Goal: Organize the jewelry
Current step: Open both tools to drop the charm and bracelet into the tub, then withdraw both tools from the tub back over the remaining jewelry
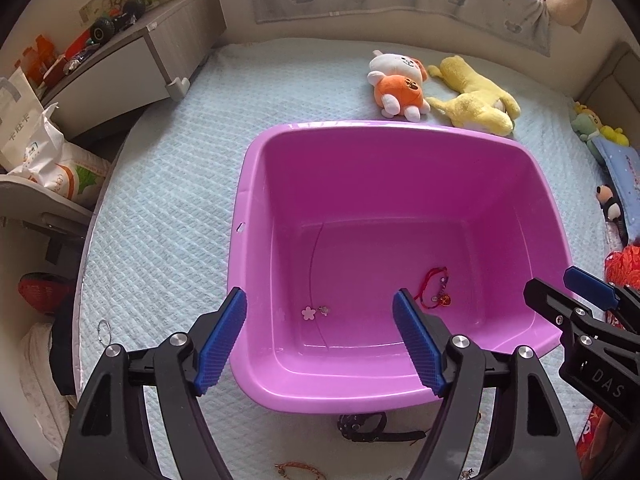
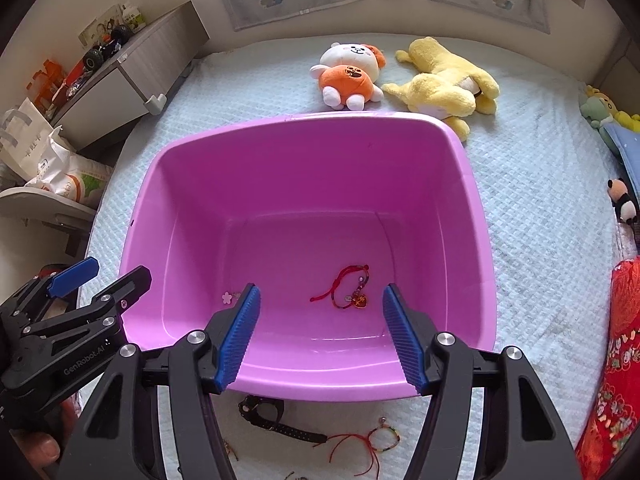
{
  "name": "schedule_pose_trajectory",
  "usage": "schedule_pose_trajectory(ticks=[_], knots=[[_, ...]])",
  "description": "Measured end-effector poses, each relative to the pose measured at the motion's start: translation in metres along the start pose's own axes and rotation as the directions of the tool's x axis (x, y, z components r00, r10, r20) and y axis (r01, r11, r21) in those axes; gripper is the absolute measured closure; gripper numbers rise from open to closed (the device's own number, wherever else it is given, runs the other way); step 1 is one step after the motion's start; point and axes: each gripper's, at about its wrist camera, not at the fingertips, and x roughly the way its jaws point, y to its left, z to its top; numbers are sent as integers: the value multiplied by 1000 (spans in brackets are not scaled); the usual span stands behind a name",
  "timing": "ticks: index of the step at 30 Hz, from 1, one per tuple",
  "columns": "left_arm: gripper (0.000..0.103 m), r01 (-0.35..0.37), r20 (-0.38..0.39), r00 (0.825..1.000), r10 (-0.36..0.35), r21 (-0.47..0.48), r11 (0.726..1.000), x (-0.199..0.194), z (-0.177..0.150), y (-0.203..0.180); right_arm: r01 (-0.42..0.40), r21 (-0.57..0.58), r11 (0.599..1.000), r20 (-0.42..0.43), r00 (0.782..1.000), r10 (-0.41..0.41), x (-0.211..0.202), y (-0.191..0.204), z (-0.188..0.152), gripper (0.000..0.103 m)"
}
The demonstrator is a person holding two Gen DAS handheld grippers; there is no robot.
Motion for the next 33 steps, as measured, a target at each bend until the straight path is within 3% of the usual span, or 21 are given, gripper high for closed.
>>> schedule_pose_trajectory(ticks=[8,15,33], knots=[[29,-8,11,1000,8,9,1000,-27,-19,7,1,11,1000,10,1000,-2,-26,0,-26,42],[28,-10,15,1000,10,18,1000,-56,-51,15,6,38,999,9,1000,-6,-52,-2,-69,42],[26,-16,20,1000,14,90,996,-126,-187,46,10,121,993,12,1000,-11,-114,3,-221,42]])
